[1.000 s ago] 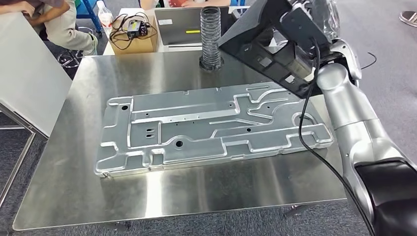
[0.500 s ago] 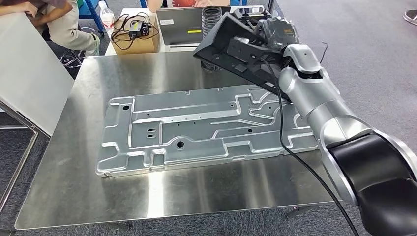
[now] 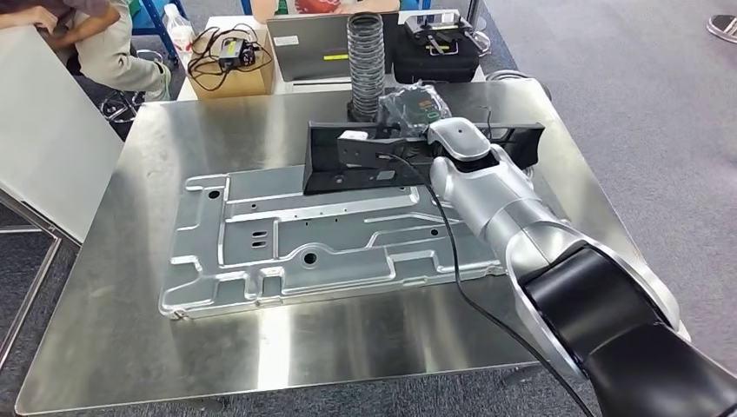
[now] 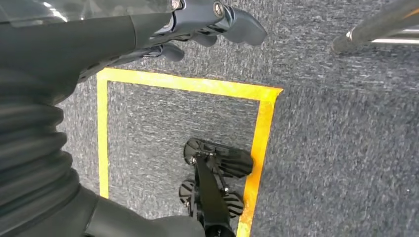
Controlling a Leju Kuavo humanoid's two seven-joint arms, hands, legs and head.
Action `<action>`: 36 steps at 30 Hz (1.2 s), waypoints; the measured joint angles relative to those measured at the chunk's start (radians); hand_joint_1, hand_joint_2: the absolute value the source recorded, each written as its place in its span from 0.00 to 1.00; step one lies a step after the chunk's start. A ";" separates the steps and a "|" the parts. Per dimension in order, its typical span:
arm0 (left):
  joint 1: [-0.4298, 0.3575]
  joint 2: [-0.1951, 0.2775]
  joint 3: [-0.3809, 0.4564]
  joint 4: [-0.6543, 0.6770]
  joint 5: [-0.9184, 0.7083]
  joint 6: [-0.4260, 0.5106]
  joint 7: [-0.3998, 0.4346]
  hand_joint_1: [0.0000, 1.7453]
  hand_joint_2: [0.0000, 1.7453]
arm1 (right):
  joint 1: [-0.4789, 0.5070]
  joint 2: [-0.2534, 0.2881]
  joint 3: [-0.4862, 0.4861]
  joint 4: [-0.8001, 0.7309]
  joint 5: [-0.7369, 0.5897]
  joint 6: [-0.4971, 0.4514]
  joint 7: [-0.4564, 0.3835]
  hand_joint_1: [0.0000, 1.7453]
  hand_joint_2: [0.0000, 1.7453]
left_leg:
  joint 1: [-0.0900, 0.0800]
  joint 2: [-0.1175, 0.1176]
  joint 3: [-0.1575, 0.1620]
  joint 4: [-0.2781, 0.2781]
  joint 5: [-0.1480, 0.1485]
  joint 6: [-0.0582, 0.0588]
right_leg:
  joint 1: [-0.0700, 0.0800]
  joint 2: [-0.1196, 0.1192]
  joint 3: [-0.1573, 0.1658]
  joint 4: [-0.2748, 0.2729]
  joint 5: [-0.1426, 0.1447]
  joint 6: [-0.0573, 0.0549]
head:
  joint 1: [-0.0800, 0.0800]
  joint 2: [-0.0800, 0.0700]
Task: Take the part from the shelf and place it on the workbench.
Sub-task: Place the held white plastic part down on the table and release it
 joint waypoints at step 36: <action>-0.039 -0.028 -0.021 0.002 -0.038 0.037 -0.006 0.00 0.00 | -0.012 0.064 -0.408 0.006 -0.501 0.526 0.080 0.00 0.00 | 0.008 0.001 0.014 -0.010 0.001 0.030 | -0.002 -0.005 -0.058 0.126 -0.071 0.025 | 0.006 0.000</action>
